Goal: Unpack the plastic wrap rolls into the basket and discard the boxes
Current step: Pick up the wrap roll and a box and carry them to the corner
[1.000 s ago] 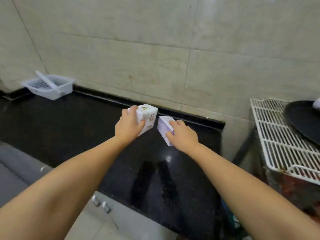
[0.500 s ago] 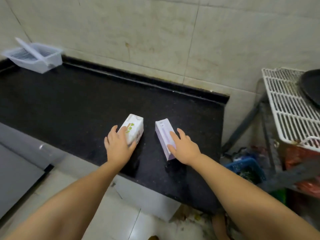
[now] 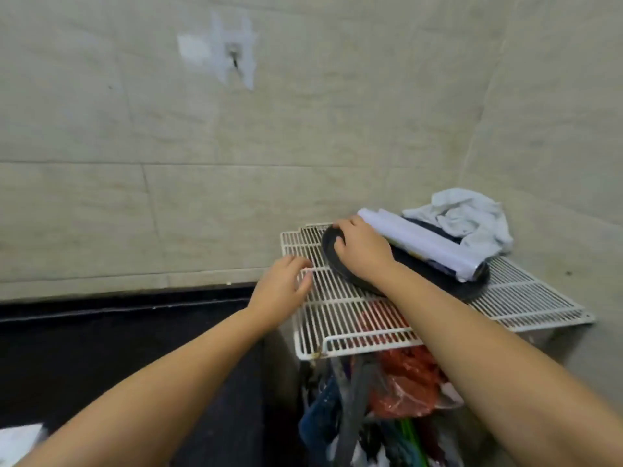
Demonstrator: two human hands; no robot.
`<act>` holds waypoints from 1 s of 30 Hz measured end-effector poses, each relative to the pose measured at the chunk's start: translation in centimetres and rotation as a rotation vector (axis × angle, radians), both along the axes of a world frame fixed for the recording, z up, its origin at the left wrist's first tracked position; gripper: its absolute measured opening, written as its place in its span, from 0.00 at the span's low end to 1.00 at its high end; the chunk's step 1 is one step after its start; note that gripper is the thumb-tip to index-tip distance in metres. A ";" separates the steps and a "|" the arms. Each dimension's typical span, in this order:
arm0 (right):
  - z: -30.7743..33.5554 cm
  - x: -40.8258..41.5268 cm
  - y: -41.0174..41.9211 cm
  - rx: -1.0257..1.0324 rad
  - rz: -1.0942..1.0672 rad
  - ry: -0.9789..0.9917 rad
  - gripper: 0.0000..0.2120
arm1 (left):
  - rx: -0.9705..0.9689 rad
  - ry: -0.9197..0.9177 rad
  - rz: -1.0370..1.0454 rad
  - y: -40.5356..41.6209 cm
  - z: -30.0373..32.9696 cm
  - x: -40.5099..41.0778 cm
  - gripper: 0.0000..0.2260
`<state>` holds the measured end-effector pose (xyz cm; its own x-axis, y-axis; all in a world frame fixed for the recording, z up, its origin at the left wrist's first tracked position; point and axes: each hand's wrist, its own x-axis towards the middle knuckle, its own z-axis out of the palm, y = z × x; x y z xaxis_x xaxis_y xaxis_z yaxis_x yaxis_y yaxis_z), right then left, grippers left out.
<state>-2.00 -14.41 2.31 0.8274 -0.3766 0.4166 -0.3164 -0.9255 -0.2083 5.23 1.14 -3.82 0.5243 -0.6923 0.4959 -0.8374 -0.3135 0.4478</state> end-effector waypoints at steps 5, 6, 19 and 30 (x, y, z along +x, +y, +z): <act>-1.9 -3.0 -9.6 -0.084 -0.229 0.243 0.24 | 0.292 -0.079 -0.063 -10.5 0.5 -2.2 0.11; -2.5 -3.2 -11.3 -0.112 -0.246 0.290 0.26 | 0.367 -0.066 -0.060 -12.0 0.3 -2.3 0.12; -2.9 -2.6 -21.7 0.125 -0.268 0.405 0.42 | 0.350 -0.007 0.004 -13.7 -0.8 -1.9 0.10; 2.4 -1.0 -14.6 0.196 -0.094 0.178 0.21 | 0.375 0.058 -0.051 -12.2 0.3 -2.4 0.11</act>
